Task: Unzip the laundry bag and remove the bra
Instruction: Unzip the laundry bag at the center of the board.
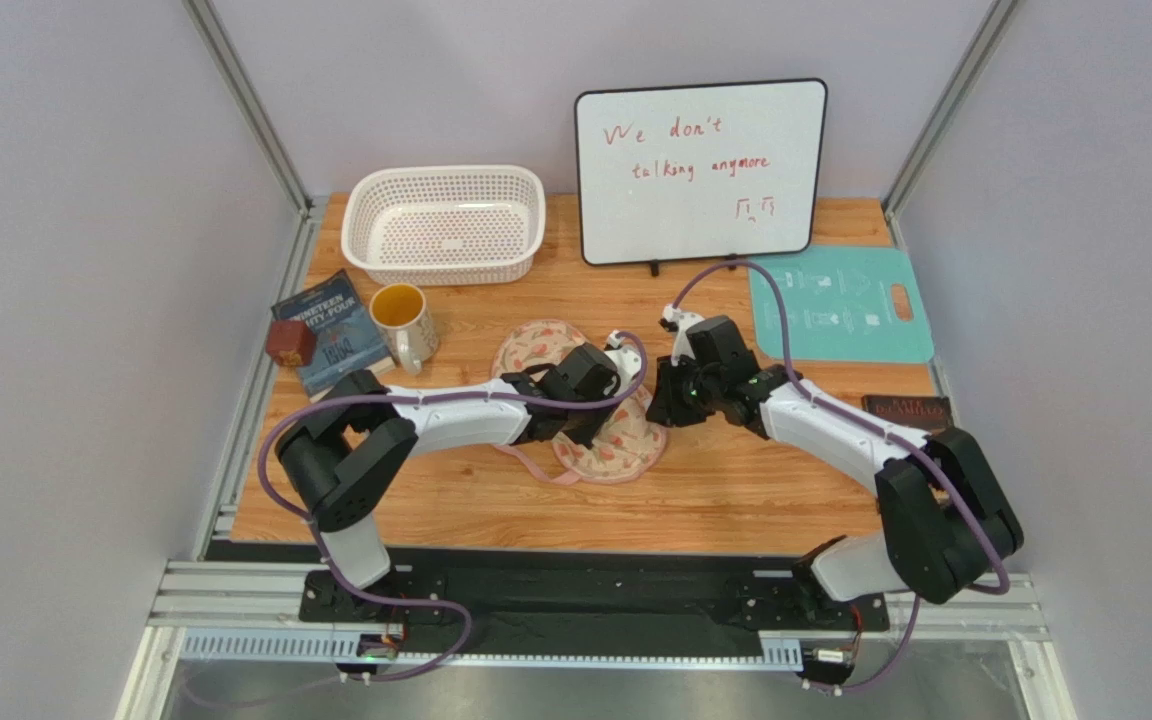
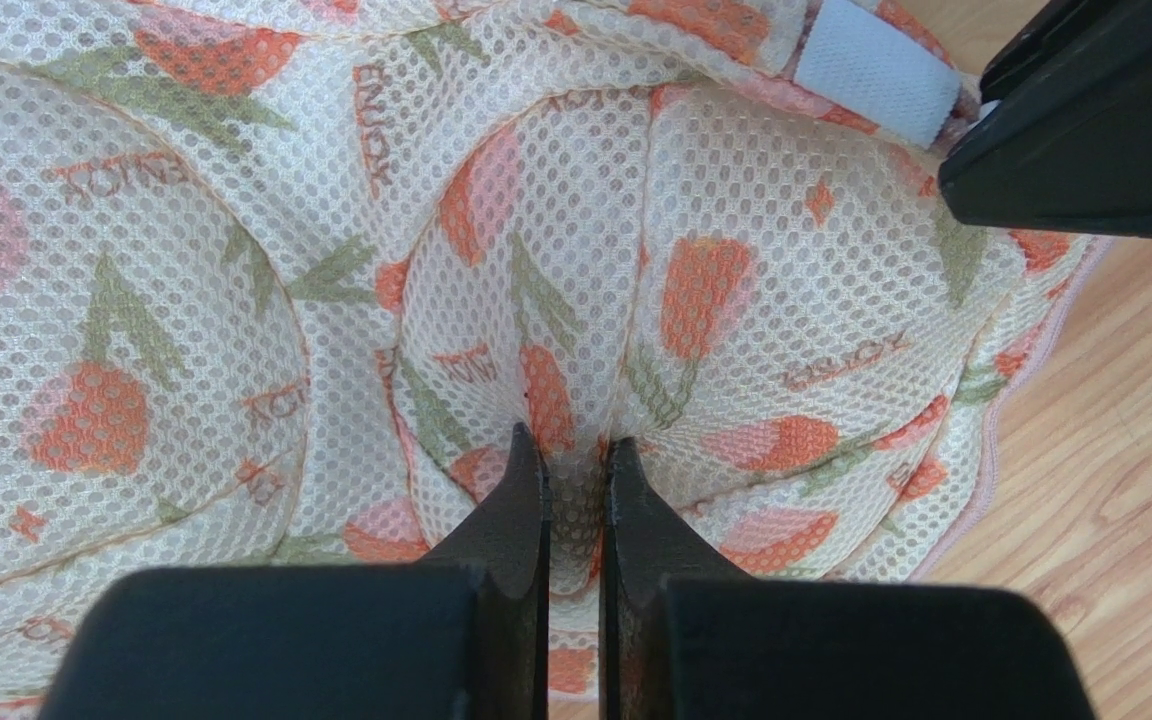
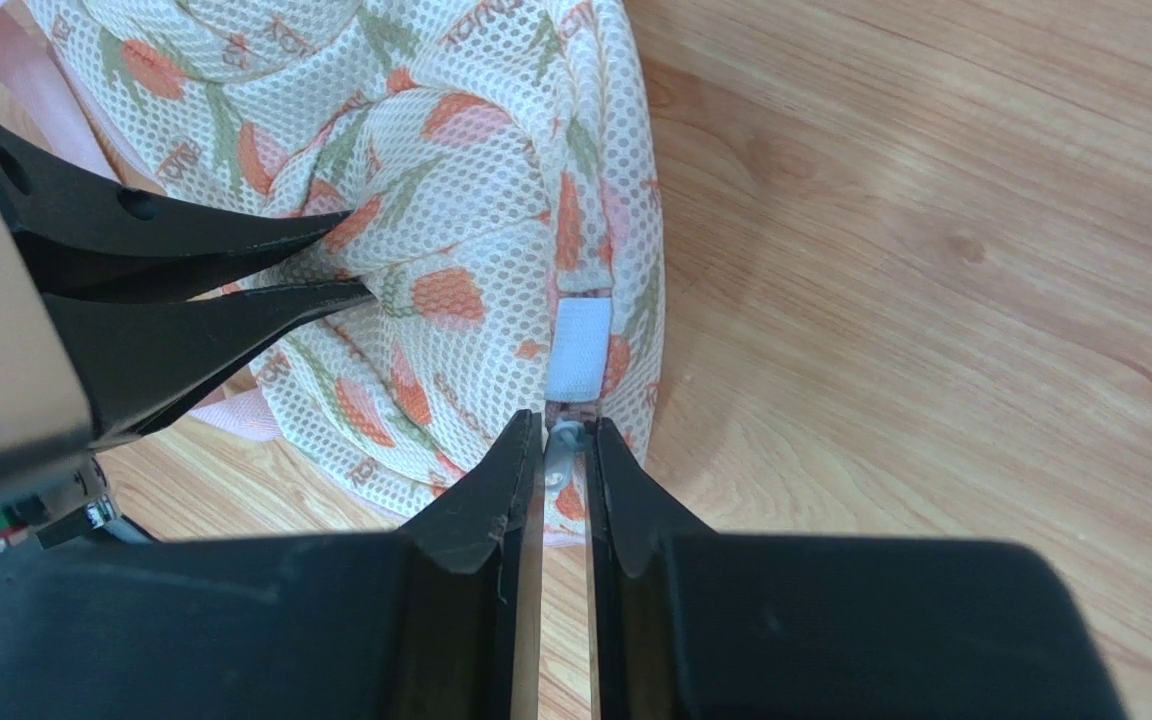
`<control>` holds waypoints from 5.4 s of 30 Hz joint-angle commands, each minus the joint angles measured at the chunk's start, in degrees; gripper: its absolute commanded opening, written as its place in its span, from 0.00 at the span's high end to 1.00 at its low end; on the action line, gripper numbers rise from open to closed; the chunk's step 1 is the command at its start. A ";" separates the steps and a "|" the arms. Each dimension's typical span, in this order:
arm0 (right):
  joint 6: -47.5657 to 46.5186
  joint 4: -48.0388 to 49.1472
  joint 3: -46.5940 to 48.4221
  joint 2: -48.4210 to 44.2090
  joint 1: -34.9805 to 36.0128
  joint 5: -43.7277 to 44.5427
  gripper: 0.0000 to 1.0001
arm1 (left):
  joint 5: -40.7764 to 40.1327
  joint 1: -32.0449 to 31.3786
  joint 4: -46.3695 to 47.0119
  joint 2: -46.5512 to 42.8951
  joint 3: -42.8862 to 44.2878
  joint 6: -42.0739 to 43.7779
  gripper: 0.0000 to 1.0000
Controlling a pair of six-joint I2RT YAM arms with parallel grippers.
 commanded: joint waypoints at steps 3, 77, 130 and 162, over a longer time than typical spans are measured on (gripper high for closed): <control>3.37 -2.20 -3.73 -5.49 0.22 1.87 1.00 | -3.82 1.07 -3.22 5.28 -1.27 -6.25 1.00; -0.93 -3.44 9.90 6.73 0.13 11.54 0.77 | 1.28 2.31 -4.18 2.12 -2.77 -5.11 1.00; 0.21 -3.97 -0.47 -2.24 0.04 8.29 1.00 | 0.05 2.40 -6.74 5.29 -0.04 -8.01 1.00; 11.46 2.02 -14.89 -11.46 4.96 7.76 1.00 | 0.93 2.57 -6.38 5.90 3.21 -12.58 1.00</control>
